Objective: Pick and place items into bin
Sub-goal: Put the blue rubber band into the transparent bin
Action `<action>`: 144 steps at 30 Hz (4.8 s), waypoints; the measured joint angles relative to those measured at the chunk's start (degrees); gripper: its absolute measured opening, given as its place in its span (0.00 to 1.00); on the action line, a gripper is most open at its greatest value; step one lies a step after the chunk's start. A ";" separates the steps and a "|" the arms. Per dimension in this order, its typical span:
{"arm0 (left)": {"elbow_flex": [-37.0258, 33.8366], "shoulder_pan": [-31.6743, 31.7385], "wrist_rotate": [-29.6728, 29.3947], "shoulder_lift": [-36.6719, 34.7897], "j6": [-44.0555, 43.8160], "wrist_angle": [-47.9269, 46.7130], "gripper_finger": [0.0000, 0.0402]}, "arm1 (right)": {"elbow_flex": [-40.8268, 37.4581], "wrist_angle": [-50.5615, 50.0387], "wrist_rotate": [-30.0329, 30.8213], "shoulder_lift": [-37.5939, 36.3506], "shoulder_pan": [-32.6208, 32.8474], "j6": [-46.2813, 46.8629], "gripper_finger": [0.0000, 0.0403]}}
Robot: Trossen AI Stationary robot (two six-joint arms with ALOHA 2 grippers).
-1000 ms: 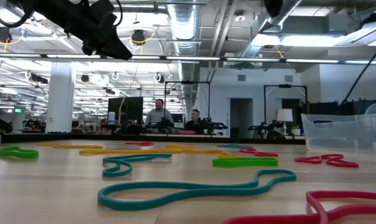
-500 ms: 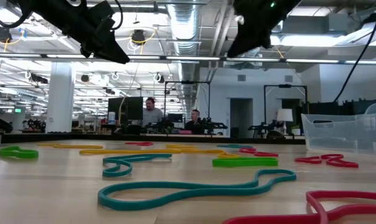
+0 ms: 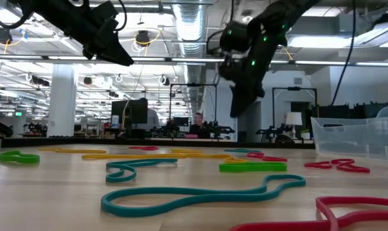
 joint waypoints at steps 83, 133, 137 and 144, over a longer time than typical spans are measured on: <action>-0.02 -0.02 0.20 -0.02 -3.02 -3.78 0.26 | 5.04 -7.33 2.01 12.83 3.95 -10.64 0.21; -0.02 -0.02 0.17 0.00 -3.02 -5.07 0.26 | 12.93 -9.47 -5.17 20.78 -3.31 -18.80 0.05; -0.02 -0.01 0.17 0.00 -3.02 -5.24 0.26 | 12.47 -13.22 -4.75 17.76 -1.98 -14.05 0.03; -0.02 -0.02 0.50 0.00 -3.02 -5.81 0.26 | 12.58 -27.25 -4.50 3.73 1.65 -6.29 0.01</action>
